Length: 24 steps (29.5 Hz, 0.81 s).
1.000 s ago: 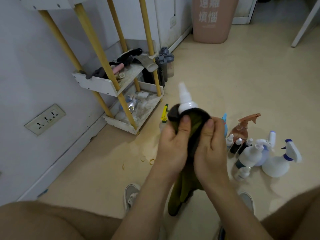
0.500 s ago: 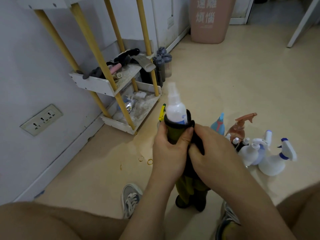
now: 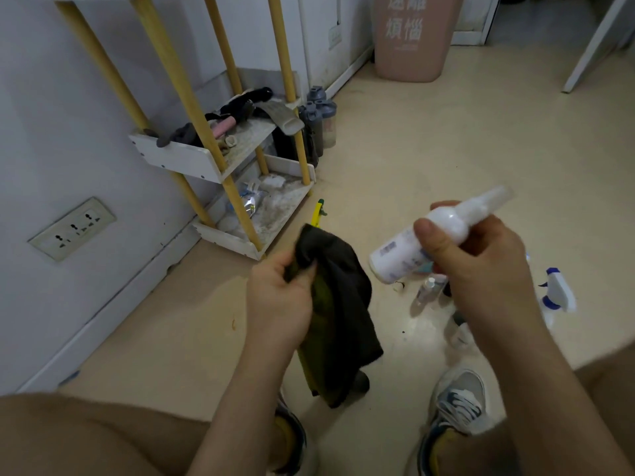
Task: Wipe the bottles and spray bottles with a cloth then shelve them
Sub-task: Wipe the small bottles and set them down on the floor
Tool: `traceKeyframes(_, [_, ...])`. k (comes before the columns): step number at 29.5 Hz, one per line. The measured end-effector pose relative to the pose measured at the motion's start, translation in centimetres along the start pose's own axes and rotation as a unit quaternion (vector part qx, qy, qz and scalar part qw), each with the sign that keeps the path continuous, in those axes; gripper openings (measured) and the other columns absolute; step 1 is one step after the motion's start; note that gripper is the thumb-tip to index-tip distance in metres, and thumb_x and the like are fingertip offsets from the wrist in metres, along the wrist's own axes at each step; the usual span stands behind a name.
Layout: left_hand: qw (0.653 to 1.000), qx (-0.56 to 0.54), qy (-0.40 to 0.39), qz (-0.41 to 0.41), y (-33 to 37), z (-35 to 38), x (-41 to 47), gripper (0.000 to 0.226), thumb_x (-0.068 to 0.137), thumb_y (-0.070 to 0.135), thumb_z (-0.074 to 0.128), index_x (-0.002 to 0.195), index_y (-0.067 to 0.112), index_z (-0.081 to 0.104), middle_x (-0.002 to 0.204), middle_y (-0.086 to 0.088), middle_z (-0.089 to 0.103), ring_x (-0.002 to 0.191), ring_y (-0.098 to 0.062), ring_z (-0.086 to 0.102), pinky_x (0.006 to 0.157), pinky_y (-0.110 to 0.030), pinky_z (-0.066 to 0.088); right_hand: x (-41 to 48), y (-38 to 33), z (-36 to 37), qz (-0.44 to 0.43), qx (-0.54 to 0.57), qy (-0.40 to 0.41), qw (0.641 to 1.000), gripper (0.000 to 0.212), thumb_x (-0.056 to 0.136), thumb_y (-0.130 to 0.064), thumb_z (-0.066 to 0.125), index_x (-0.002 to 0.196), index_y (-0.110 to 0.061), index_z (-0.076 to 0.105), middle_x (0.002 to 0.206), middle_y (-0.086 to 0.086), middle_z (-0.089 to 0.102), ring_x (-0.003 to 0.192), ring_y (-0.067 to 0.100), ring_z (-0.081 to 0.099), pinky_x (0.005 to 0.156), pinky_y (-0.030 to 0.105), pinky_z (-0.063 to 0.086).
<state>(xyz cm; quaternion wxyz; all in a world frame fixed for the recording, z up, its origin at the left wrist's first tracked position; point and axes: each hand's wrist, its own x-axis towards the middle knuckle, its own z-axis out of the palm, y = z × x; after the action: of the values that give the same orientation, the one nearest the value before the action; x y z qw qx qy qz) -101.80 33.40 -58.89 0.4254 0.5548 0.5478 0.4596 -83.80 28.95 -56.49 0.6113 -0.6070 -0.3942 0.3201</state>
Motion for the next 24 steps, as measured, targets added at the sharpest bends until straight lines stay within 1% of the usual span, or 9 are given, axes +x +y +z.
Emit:
traceKeyframes(3, [0.935, -0.319, -0.019, -0.156, 1.3, 0.5, 0.9, 0.027, 0.101, 0.009, 0.048, 0.111, 0.024, 0.067, 0.095, -0.001, 0.077, 0.091, -0.018, 0.073, 0.078, -0.036, 0.06, -0.2, -0.9, 0.1, -0.002, 0.03, -0.081, 0.996, 0.047, 0.069, -0.052, 0.057, 0.107, -0.025, 0.062, 0.083, -0.014, 0.068, 0.07, -0.008, 0.062, 0.056, 0.008, 0.045])
traceKeyframes(5, [0.913, -0.368, -0.069, -0.161, 2.8, 0.7, 1.3, 0.028, 0.101, 0.009, 0.044, 0.113, 0.023, 0.066, 0.104, -0.006, 0.075, 0.1, -0.024, 0.07, 0.087, -0.042, 0.057, -0.8, -0.6, 1.5, 0.014, 0.037, -0.14, 0.989, 0.038, 0.071, -0.051, 0.056, 0.102, -0.029, 0.06, 0.079, -0.02, 0.068, 0.074, -0.008, 0.063, 0.06, 0.008, 0.048])
traceKeyframes(9, [0.948, -0.227, -0.217, -0.057, 5.2, 0.9, 1.0, 0.035, 0.099, 0.013, 0.047, 0.1, 0.036, 0.072, 0.108, 0.002, 0.074, 0.105, -0.015, 0.069, 0.082, -0.031, 0.056, -1.4, 0.8, 4.3, 0.05, 0.091, -0.175, 0.979, 0.036, 0.074, -0.049, 0.058, 0.106, -0.035, 0.06, 0.099, -0.01, 0.072, 0.094, 0.006, 0.068, 0.08, 0.023, 0.057])
traceKeyframes(11, [0.931, -0.229, -0.279, -0.048, 5.6, 0.5, 0.9, 0.029, 0.096, 0.02, 0.049, 0.107, 0.035, 0.071, 0.115, 0.002, 0.072, 0.111, -0.014, 0.066, 0.084, -0.026, 0.055, -0.6, 0.6, 4.3, 0.062, 0.144, -0.151, 0.976, 0.038, 0.075, -0.044, 0.06, 0.11, -0.028, 0.063, 0.103, -0.001, 0.073, 0.096, 0.016, 0.07, 0.082, 0.032, 0.059])
traceKeyframes(13, [0.901, -0.295, -0.314, -0.057, 5.8, -0.4, 0.9, 0.035, 0.093, 0.029, 0.044, 0.114, 0.02, 0.07, 0.121, -0.005, 0.068, 0.117, -0.019, 0.062, 0.095, -0.033, 0.051, 0.0, 0.2, 3.9, 0.049, 0.135, -0.126, 0.982, 0.039, 0.076, -0.044, 0.06, 0.107, -0.022, 0.065, 0.098, 0.002, 0.074, 0.092, 0.018, 0.071, 0.079, 0.032, 0.059])
traceKeyframes(16, [0.904, -0.344, -0.23, -0.108, 4.4, -0.5, 1.3, 0.046, 0.088, 0.042, 0.051, 0.091, 0.003, 0.075, 0.11, -0.016, 0.07, 0.11, -0.026, 0.064, 0.093, -0.042, 0.05, 0.6, -0.1, 3.0, -0.003, 0.061, -0.112, 0.992, 0.018, 0.086, -0.035, 0.063, 0.101, -0.027, 0.064, 0.092, -0.005, 0.072, 0.088, 0.009, 0.069, 0.072, 0.022, 0.057])
traceKeyframes(19, [0.93, -0.31, -0.155, -0.121, 3.4, 0.6, 1.1, 0.039, 0.076, 0.041, 0.063, 0.092, 0.006, 0.073, 0.106, -0.015, 0.071, 0.101, -0.026, 0.068, 0.083, -0.04, 0.059, 0.9, -0.4, 2.7, -0.052, -0.026, -0.111, 0.992, 0.016, 0.089, -0.029, 0.064, 0.103, -0.023, 0.063, 0.09, -0.008, 0.069, 0.083, 0.004, 0.065, 0.067, 0.014, 0.052])
traceKeyframes(22, [0.966, -0.202, -0.161, 0.003, 2.8, 1.2, 0.5, 0.012, 0.078, 0.033, 0.074, 0.074, 0.022, 0.076, 0.083, -0.004, 0.073, 0.085, -0.021, 0.068, 0.08, -0.038, 0.056, 1.1, -0.5, 2.9, -0.063, -0.042, -0.096, 0.993, 0.017, 0.091, -0.027, 0.062, 0.106, -0.019, 0.064, 0.087, -0.007, 0.067, 0.079, 0.005, 0.063, 0.062, 0.014, 0.05])
traceKeyframes(24, [0.974, -0.136, -0.164, 0.072, 2.4, 1.3, 0.3, 0.008, 0.079, 0.019, 0.071, 0.084, 0.024, 0.073, 0.092, -0.004, 0.072, 0.094, -0.02, 0.068, 0.086, -0.039, 0.056, 1.1, -0.3, 2.9, -0.043, -0.028, -0.087, 0.995, 0.019, 0.093, -0.028, 0.06, 0.109, -0.018, 0.063, 0.091, -0.004, 0.068, 0.082, 0.008, 0.065, 0.064, 0.018, 0.052])
